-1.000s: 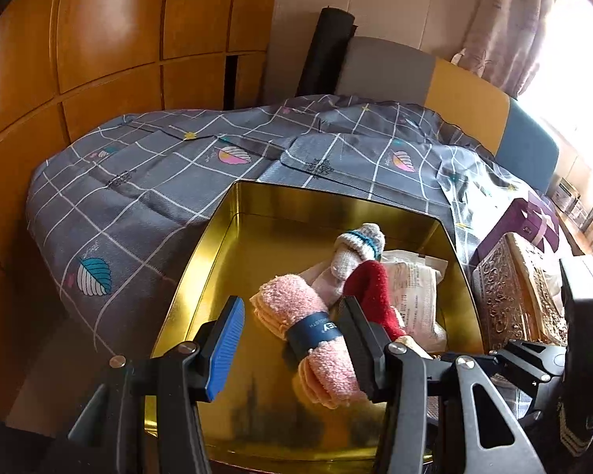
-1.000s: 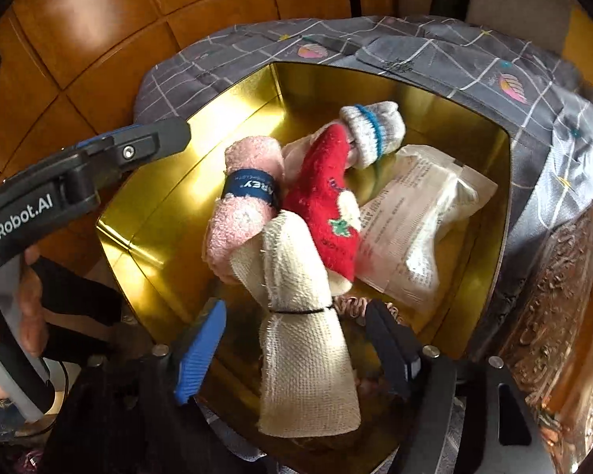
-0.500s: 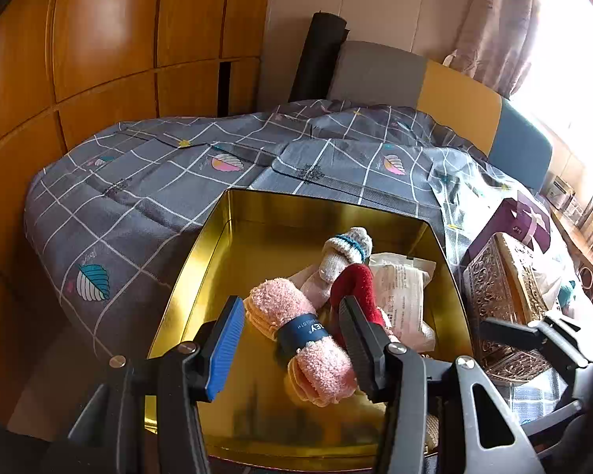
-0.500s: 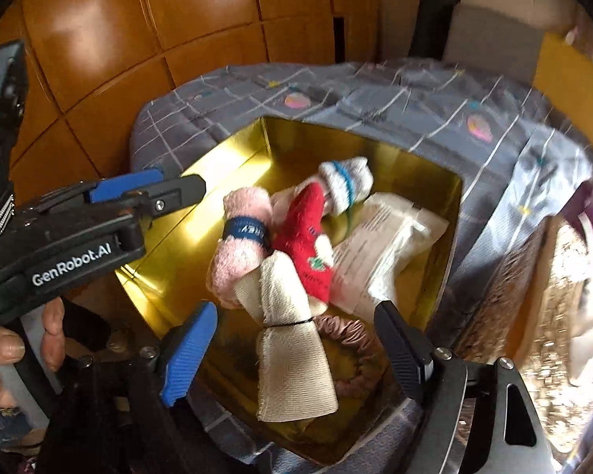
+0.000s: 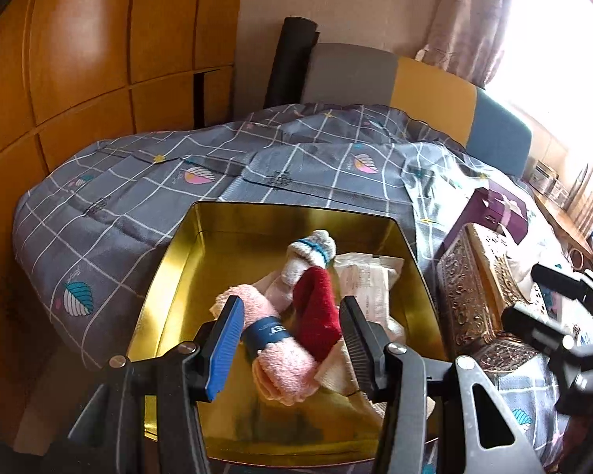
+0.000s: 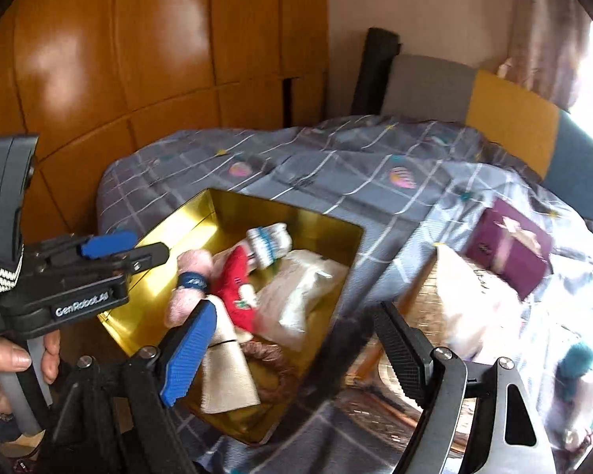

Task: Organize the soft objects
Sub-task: 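Lower the mesh roll into the gold tray and open the right gripper, then move both grippers back over the remaining pile of soft items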

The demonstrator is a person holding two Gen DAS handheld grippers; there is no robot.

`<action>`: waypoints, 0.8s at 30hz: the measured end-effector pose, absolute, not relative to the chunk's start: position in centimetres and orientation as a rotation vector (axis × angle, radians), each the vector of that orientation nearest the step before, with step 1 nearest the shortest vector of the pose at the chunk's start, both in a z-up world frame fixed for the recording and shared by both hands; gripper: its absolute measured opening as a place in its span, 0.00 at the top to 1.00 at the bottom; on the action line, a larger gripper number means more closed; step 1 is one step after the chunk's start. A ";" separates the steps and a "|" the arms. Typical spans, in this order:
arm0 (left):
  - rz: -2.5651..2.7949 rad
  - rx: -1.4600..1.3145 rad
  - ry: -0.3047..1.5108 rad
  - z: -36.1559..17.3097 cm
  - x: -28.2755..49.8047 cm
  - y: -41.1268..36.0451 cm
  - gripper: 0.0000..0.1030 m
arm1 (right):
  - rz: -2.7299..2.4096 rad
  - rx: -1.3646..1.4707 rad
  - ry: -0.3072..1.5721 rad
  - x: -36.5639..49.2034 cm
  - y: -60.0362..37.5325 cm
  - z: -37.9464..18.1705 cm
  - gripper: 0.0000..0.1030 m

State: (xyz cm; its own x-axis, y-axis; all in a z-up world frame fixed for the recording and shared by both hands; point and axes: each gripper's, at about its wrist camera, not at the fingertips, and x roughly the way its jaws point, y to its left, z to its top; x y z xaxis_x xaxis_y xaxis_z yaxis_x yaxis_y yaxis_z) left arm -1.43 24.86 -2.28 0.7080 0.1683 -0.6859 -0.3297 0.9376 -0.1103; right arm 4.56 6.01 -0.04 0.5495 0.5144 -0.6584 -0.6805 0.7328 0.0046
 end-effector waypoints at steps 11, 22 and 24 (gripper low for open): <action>0.210 -0.164 0.732 -1.5 -0.7 21.9 0.51 | 0.556 -0.154 0.642 7.0 -0.9 1.7 0.20; 0.130 -0.097 0.719 -0.1 0.7 18.5 0.51 | 0.360 -0.103 0.625 9.9 -8.6 2.6 0.19; 0.115 -0.083 0.716 0.1 0.9 17.8 0.51 | 0.325 -0.095 0.624 10.4 -10.1 2.6 0.19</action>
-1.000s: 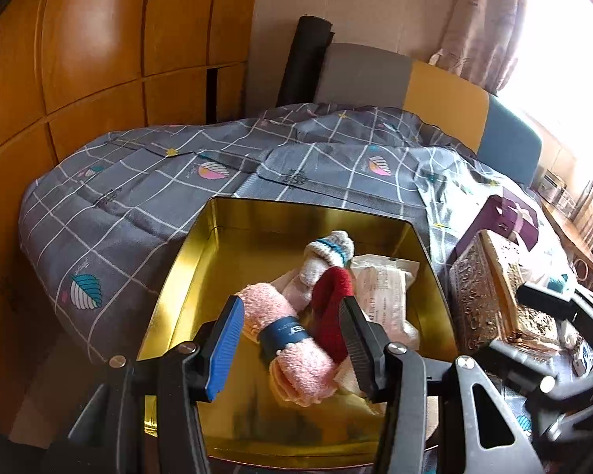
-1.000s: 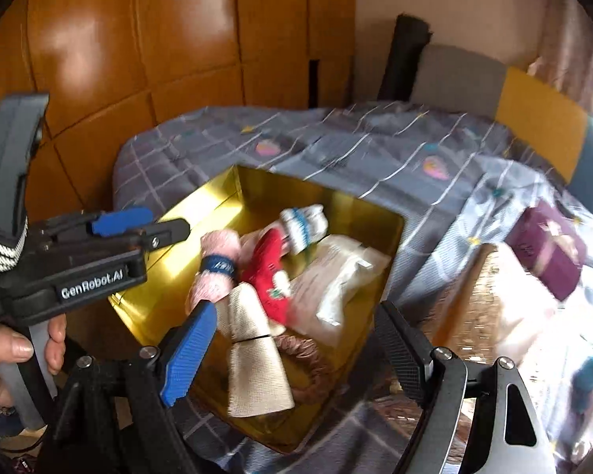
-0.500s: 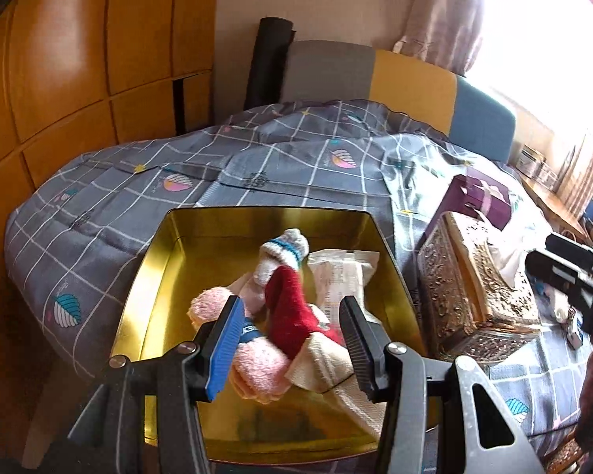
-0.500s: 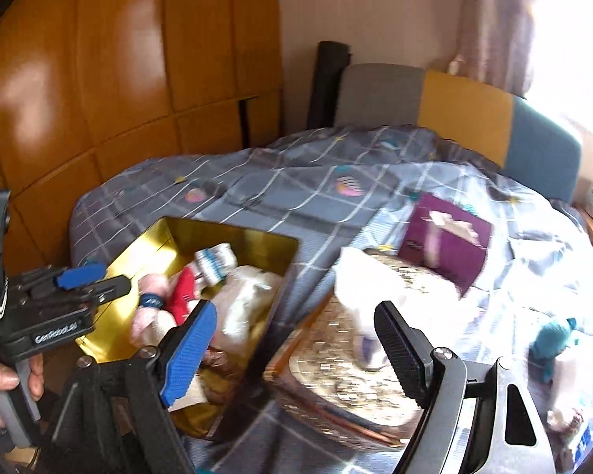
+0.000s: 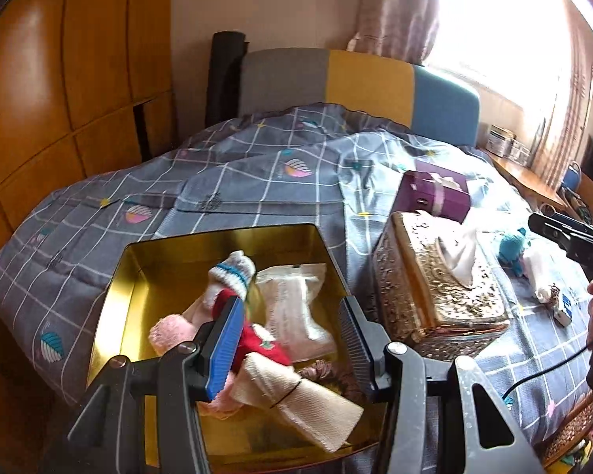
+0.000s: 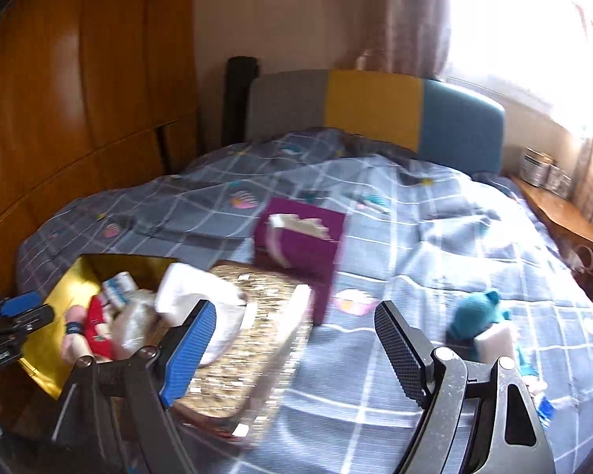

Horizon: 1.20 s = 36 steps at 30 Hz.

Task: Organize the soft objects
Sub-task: 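Move both grippers back over the remaining pile of soft items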

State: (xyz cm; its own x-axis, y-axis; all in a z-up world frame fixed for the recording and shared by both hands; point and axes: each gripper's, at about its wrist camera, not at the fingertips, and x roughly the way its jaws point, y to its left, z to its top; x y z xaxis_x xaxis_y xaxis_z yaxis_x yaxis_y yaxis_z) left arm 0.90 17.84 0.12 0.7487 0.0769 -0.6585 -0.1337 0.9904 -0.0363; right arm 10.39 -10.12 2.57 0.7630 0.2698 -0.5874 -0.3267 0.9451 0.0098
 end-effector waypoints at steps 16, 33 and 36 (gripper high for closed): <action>-0.023 0.018 0.680 2.6 2.6 11.6 0.51 | -0.004 0.013 0.677 14.6 -24.1 0.1 0.19; -0.291 0.099 0.706 3.7 4.7 1.2 0.51 | -0.394 0.522 0.739 14.8 -40.8 -5.3 0.19; -0.351 0.110 0.731 3.3 4.9 -0.9 0.51 | -0.411 0.601 0.765 14.7 -41.9 -6.2 0.19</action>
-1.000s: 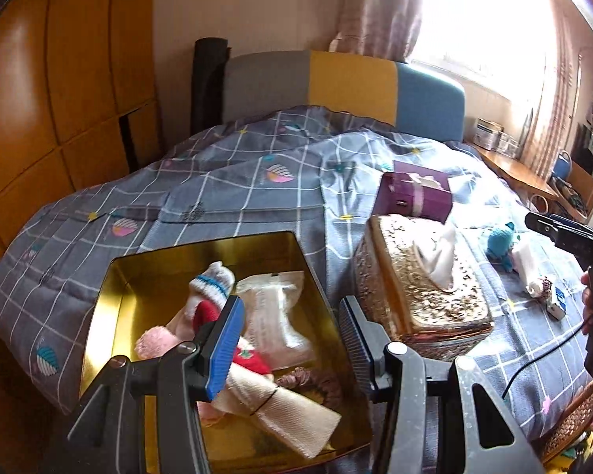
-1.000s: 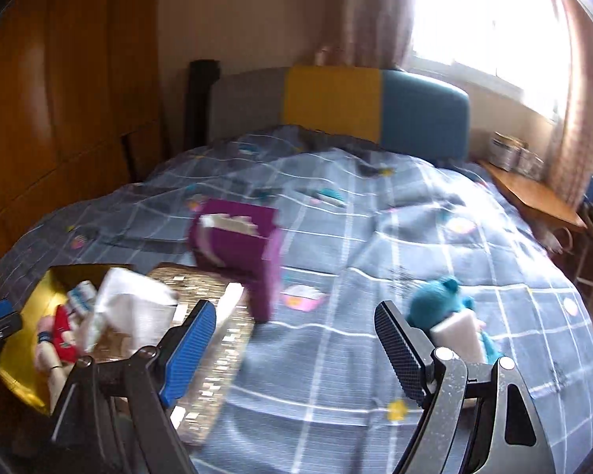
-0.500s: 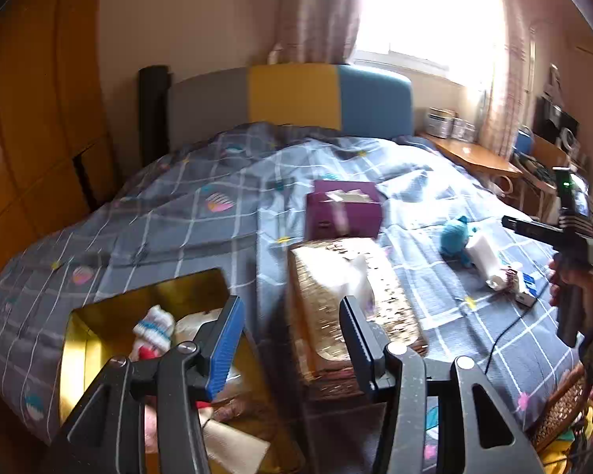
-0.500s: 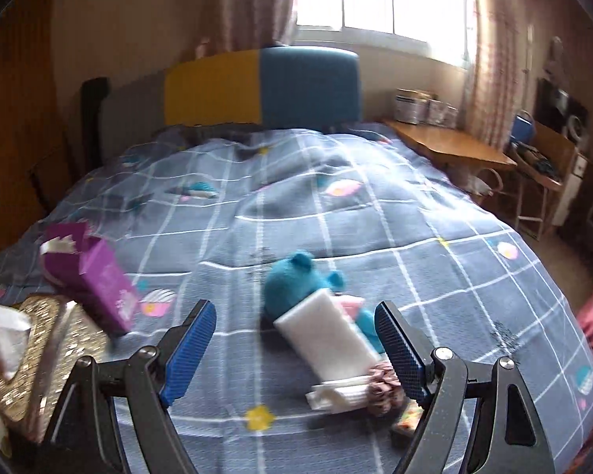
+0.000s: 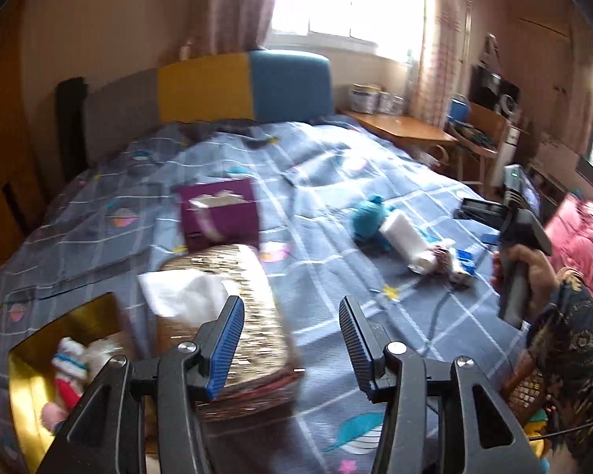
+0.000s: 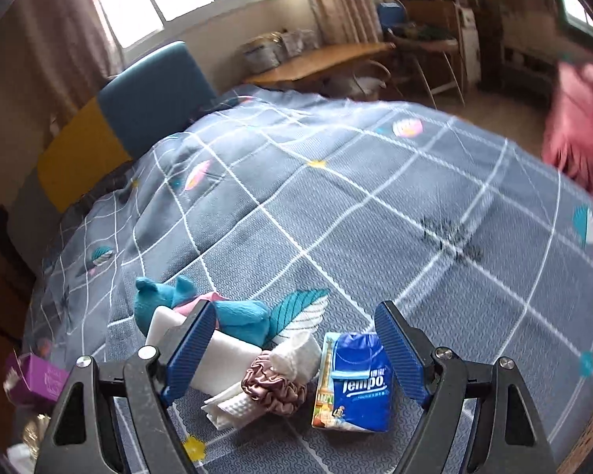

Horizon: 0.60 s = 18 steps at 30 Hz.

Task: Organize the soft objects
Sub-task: 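Move both grippers back over the remaining pile of soft items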

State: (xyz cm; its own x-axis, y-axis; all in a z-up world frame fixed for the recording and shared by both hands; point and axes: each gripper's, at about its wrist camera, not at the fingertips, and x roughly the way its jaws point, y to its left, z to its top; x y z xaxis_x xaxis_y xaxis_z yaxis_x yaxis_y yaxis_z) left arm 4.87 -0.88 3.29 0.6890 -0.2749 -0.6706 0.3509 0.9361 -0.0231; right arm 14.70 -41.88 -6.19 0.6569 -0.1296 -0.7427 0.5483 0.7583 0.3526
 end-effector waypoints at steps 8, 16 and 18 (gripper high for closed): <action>-0.481 0.063 0.834 2.1 7.4 -6.3 0.51 | -0.408 0.916 0.762 12.7 -45.3 -8.7 0.19; -0.577 -0.047 0.934 -0.3 12.5 -11.8 0.51 | -0.346 0.915 0.747 13.1 -44.7 -8.2 0.19; -0.594 -0.082 0.977 -1.6 14.1 -13.1 0.54 | -0.337 0.905 0.748 13.2 -44.5 -8.0 0.19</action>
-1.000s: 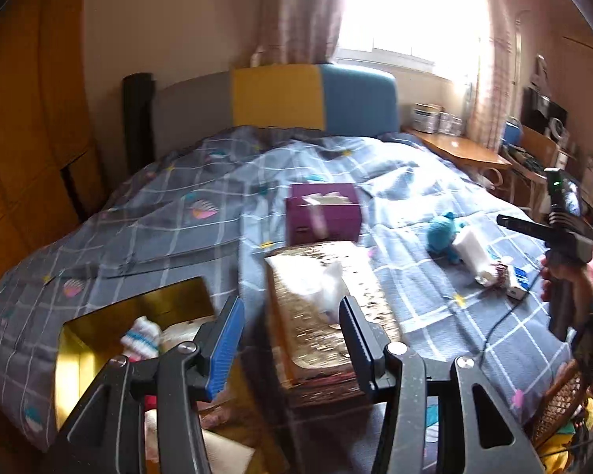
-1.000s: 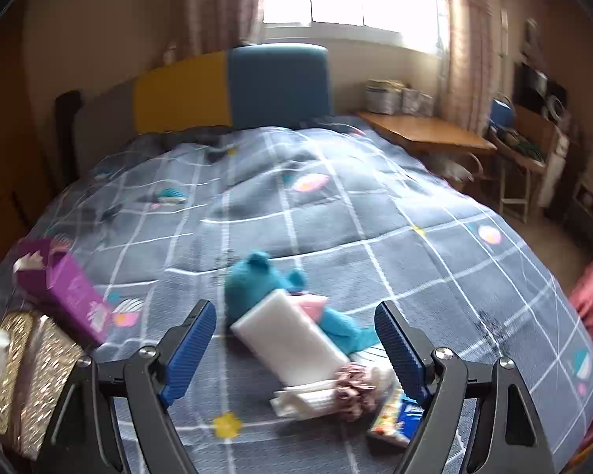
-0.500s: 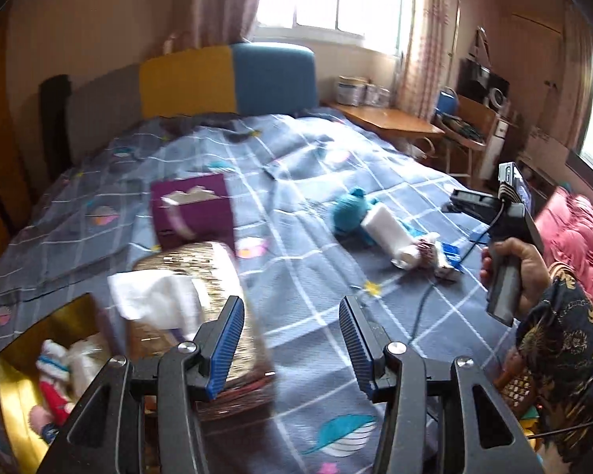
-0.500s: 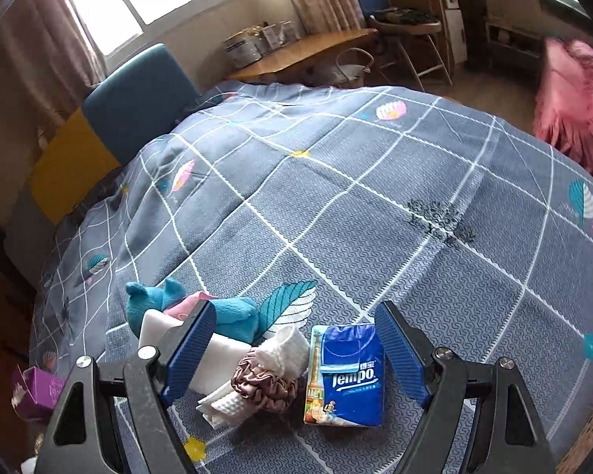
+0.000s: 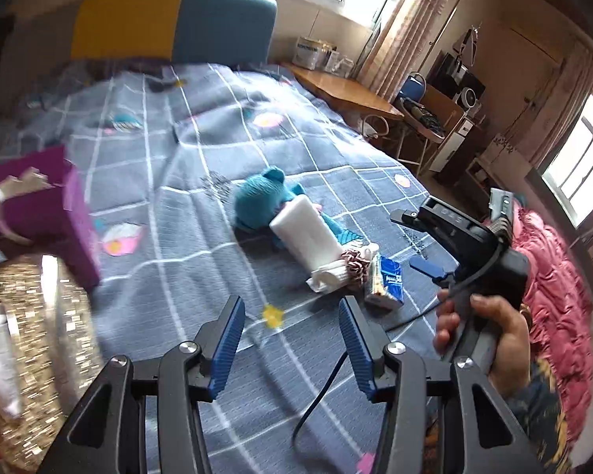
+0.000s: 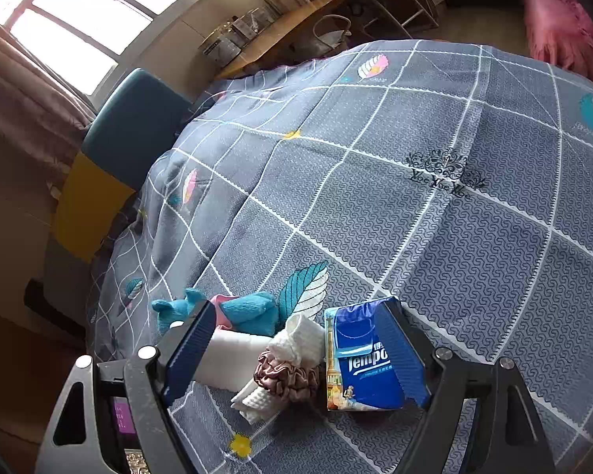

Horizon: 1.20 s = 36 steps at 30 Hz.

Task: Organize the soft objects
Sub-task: 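Move both grippers back over the remaining pile of soft items, then grasp the white foam block with the left gripper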

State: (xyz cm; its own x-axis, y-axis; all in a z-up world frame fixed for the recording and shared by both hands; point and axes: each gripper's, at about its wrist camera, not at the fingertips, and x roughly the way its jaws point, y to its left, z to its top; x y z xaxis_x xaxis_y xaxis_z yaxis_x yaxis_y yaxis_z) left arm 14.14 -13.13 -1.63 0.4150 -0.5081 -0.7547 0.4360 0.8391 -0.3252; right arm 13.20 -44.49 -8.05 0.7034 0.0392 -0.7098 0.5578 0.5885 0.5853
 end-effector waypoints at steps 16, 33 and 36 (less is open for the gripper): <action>-0.653 -0.406 1.120 -10.8 24.9 -19.0 0.55 | -0.246 0.954 0.774 13.8 -44.2 -8.6 0.19; -0.693 -0.565 1.175 -12.7 26.4 -20.6 0.44 | -0.217 0.951 0.784 14.4 -43.6 -8.8 0.19; -0.680 -0.562 1.213 -13.3 26.6 -21.2 0.45 | -0.208 0.964 0.796 14.5 -43.5 -9.2 0.19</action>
State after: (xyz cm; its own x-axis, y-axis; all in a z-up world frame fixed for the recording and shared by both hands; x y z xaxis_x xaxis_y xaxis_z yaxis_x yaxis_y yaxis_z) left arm 26.59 -21.21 -13.25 0.2009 -0.7338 -0.6489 0.1711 0.6786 -0.7143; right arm 14.49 -43.48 -9.19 0.7043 0.1788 -0.6870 0.4915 0.5755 0.6536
